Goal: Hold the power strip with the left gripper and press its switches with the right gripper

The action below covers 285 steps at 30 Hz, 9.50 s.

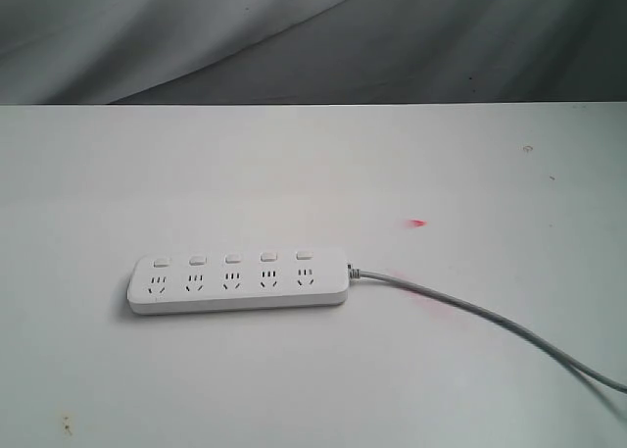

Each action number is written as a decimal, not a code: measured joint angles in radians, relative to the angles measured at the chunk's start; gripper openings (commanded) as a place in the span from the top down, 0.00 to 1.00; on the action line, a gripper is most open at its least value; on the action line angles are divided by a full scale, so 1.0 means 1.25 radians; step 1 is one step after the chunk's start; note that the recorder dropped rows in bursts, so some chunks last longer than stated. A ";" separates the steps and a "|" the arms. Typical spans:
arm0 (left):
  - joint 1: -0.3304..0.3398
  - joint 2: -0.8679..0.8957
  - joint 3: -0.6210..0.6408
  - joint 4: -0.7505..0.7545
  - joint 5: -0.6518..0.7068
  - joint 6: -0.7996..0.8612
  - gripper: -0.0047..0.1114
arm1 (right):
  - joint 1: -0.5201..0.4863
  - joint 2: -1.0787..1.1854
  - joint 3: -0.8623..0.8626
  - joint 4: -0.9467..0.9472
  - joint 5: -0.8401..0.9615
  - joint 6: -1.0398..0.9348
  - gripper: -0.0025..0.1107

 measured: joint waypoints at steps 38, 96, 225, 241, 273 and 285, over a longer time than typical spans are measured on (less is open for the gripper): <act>0.719 1.130 -0.649 -0.981 0.700 1.574 0.96 | 0.000 0.000 0.000 0.000 0.000 0.000 0.98; 0.237 1.536 -0.913 -0.536 0.710 1.720 0.31 | 0.000 0.000 0.000 0.000 0.000 0.000 0.98; 0.170 1.708 -0.937 -0.603 0.611 1.722 0.64 | 0.000 0.000 0.000 -0.003 -0.517 -0.002 0.98; 0.170 1.709 -0.937 -0.605 0.612 1.722 0.64 | -0.001 0.174 -0.202 0.288 -0.517 0.031 0.98; 0.170 1.709 -0.937 -0.605 0.613 1.722 0.64 | 0.160 1.382 -1.163 0.728 0.511 -1.123 0.98; 0.170 1.709 -0.937 -0.605 0.613 1.722 0.64 | 0.352 1.566 -1.164 0.747 0.406 -1.163 0.51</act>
